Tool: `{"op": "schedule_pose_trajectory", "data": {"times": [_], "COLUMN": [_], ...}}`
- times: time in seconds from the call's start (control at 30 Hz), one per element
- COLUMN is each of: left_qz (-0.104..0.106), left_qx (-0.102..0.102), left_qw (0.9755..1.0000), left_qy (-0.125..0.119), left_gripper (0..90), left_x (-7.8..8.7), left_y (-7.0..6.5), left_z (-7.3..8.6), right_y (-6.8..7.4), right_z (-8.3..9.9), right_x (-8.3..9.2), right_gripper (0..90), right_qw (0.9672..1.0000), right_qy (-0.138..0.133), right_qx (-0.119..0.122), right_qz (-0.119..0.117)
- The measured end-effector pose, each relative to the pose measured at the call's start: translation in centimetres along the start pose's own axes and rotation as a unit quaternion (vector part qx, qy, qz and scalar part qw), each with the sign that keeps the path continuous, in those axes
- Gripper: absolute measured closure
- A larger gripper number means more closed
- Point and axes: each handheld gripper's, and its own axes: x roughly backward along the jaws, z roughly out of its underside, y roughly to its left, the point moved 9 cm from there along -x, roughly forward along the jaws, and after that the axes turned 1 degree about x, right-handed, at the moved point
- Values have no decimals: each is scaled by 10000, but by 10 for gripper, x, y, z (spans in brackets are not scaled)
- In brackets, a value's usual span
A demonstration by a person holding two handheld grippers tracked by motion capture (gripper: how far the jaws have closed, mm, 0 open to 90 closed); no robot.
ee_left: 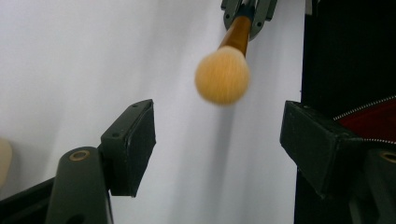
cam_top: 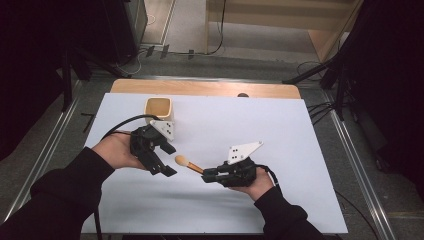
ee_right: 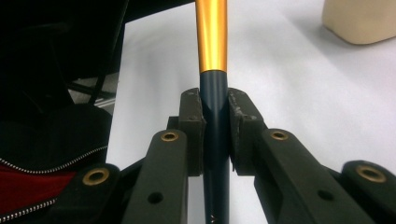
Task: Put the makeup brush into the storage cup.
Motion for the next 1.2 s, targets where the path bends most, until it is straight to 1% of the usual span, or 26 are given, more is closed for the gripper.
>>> {"op": "schedule_pose_trajectory", "data": {"times": [0.13, 0.2, 0.27, 0.33, 0.4, 0.43, 0.53, 0.6, 0.7, 0.8, 0.9, 1.03, 1.07, 1.13, 1.2], "left_qz": [-26, -34, -14, -46, -44, -9, 1, 9, -1, 28, 32, 63, 47, 50, 50], "left_qx": [144, 213, 285, 298, 376, 415, 486, 548, 620, 699, 761, 889, 901, 924, 977], "left_qw": [9997, 9992, 9986, 9982, 9973, 9970, 9956, 9942, 9922, 9891, 9870, 9834, 9830, 9814, 9786], "left_qy": [-206, -333, -437, -510, -622, -661, -805, -922, -1085, -1296, -1412, -1581, -1596, -1684, -1808], "left_gripper": [278, 279, 280, 280, 280, 280, 280, 281, 281, 284, 287, 289, 291, 291, 292], "left_x": [2, 1, 0, -2, -5, -7, -11, -14, -16, -18, -20, -25, -26, -28, -30], "left_y": [2, 3, 4, 5, 5, 4, 4, 3, 3, 2, 1, 0, 0, -1, -1], "left_z": [4, 5, 6, 8, 8, 8, 8, 7, 5, 2, 2, 1, 1, 0, 0], "right_y": [-3, -5, -7, -8, -8, -9, -9, -10, -10, -10, -10, -10, -10, -10, -10], "right_z": [-1, -3, -4, -5, -6, -6, -8, -10, -11, -11, -12, -12, -12, -12, -12], "right_x": [5, 7, 8, 10, 10, 11, 11, 11, 11, 11, 10, 10, 10, 9, 9], "right_gripper": [789, 789, 789, 789, 789, 789, 789, 789, 789, 789, 789, 789, 789, 789, 789], "right_qw": [9999, 9997, 9993, 9988, 9984, 9983, 9976, 9969, 9963, 9962, 9960, 9959, 9959, 9959, 9958], "right_qy": [-106, -205, -268, -357, -405, -417, -502, -593, -647, -651, -676, -689, -688, -689, -694], "right_qx": [-84, -95, -196, -282, -346, -336, -419, -469, -520, -520, -511, -522, -523, -519, -524], "right_qz": [84, 125, 164, 170, 192, 221, 228, 240, 237, 266, 267, 270, 265, 267, 281]}}
